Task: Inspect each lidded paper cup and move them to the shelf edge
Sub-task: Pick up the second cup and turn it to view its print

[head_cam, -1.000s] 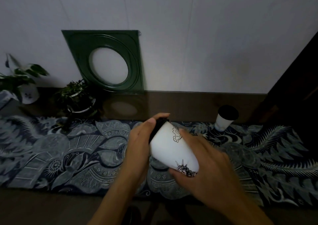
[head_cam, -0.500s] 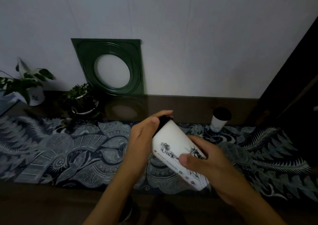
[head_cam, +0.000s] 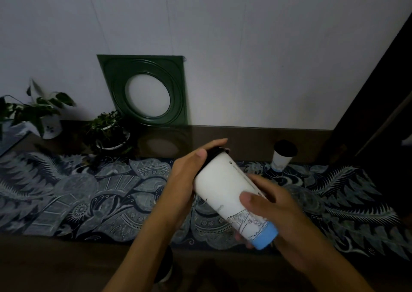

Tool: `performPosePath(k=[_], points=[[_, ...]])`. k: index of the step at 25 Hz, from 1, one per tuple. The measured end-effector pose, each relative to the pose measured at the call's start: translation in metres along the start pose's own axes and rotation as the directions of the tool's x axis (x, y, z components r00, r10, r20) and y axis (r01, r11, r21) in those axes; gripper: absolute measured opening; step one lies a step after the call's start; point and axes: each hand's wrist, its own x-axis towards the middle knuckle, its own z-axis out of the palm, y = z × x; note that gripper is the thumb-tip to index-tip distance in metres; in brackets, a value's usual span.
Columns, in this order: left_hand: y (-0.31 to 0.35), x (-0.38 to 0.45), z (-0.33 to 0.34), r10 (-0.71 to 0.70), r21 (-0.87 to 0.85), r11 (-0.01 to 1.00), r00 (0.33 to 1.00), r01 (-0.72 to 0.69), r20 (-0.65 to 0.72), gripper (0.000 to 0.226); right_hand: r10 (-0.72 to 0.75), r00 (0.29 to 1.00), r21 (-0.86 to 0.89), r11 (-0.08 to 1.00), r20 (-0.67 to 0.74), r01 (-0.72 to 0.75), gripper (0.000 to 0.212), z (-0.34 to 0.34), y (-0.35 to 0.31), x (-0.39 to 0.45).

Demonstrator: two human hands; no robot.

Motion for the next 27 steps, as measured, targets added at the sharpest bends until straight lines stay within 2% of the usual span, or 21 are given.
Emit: performPosePath(k=[3,5,6,7,8,9,10,11,12,14,15,17,19,20,21,22,23,24,25,26,27], points=[[0.0,-0.004,0.005,-0.001,-0.008,1.0,0.997,0.0,-0.074,0.048,0.043,0.999,0.023,0.999,-0.003,-0.043,0.044,0.003,0.002,-0.003],[0.001,-0.004,0.008,-0.012,0.032,0.999,0.989,0.016,-0.145,0.04,-0.075,0.995,-0.29,0.956,-0.071,0.052,0.053,0.006,0.004,-0.006],[0.001,-0.004,0.01,-0.025,0.06,0.998,0.983,0.037,-0.18,0.035,-0.157,0.984,-0.539,0.837,-0.078,0.091,0.069,0.006,0.007,-0.007],[0.001,-0.004,0.011,-0.042,0.081,0.995,0.976,0.06,-0.214,0.033,-0.253,0.965,-0.775,0.624,-0.072,0.106,0.083,0.007,0.011,-0.008],[0.001,-0.003,0.013,-0.054,0.095,0.992,0.97,0.078,-0.237,0.032,-0.356,0.934,-0.914,0.388,-0.029,0.119,0.089,0.008,0.016,-0.008],[0.002,-0.003,0.013,-0.059,0.103,0.991,0.969,0.087,-0.241,0.033,-0.436,0.899,-0.961,0.239,0.025,0.142,0.089,0.008,0.02,-0.009],[0.003,-0.003,0.013,-0.063,0.112,0.99,0.972,0.091,-0.226,0.033,-0.494,0.867,-0.969,0.18,0.06,0.17,0.088,0.008,0.023,-0.011],[0.005,-0.003,0.012,-0.066,0.117,0.989,0.978,0.091,-0.196,0.034,-0.517,0.854,-0.961,0.205,0.056,0.188,0.087,0.008,0.023,-0.014],[0.005,-0.004,0.011,-0.067,0.108,0.991,0.986,0.084,-0.155,0.034,-0.485,0.874,-0.915,0.35,0.007,0.202,0.085,0.008,0.02,-0.015],[0.005,-0.008,0.007,-0.053,0.029,0.998,0.995,0.055,-0.085,0.043,-0.28,0.958,-0.602,0.777,-0.066,0.186,0.079,0.004,0.014,-0.014],[0.005,-0.01,0.006,-0.046,-0.022,0.999,0.997,0.045,-0.065,0.049,-0.187,0.981,-0.361,0.919,-0.046,0.158,0.073,0.001,0.011,-0.014],[0.004,-0.011,0.006,-0.045,-0.087,0.995,0.998,0.041,-0.048,0.052,-0.009,1.0,-0.014,1.0,0.01,0.009,0.053,0.001,0.006,-0.015],[0.005,-0.011,0.008,-0.058,-0.099,0.994,0.995,0.051,-0.076,0.051,0.044,0.998,0.033,0.998,0.05,-0.046,0.045,0.003,0.006,-0.017],[0.006,-0.011,0.009,-0.069,-0.094,0.994,0.992,0.059,-0.104,0.05,0.021,1.0,-0.014,1.0,0.021,-0.02,0.05,0.005,0.007,-0.017],[0.006,-0.011,0.01,-0.079,-0.084,0.994,0.988,0.068,-0.134,0.049,-0.04,0.998,-0.158,0.987,-0.038,0.033,0.06,0.006,0.01,-0.018],[0.006,-0.01,0.01,-0.092,-0.068,0.994,0.982,0.082,-0.166,0.045,-0.139,0.986,-0.403,0.911,-0.088,0.093,0.072,0.006,0.013,-0.018],[0.006,-0.01,0.012,-0.11,-0.051,0.993,0.974,0.102,-0.198,0.04,-0.264,0.96,-0.681,0.72,-0.089,0.135,0.082,0.007,0.016,-0.019],[0.005,-0.009,0.014,-0.128,-0.034,0.992,0.966,0.124,-0.226,0.036,-0.382,0.923,-0.87,0.468,-0.039,0.157,0.088,0.009,0.021,-0.019],[0.004,-0.008,0.015,-0.14,-0.017,0.99,0.96,0.14,-0.243,0.033,-0.448,0.894,-0.94,0.299,0.014,0.164,0.089,0.01,0.024,-0.019],[0.004,-0.008,0.015,-0.145,-0.007,0.989,0.959,0.148,-0.245,0.033,-0.478,0.878,-0.951,0.256,0.03,0.171,0.089,0.01,0.028,-0.019],[0.005,-0.008,0.015,-0.14,-0.008,0.99,0.963,0.142,-0.23,0.034,-0.485,0.874,-0.938,0.293,0.022,0.186,0.09,0.01,0.028,-0.02]])
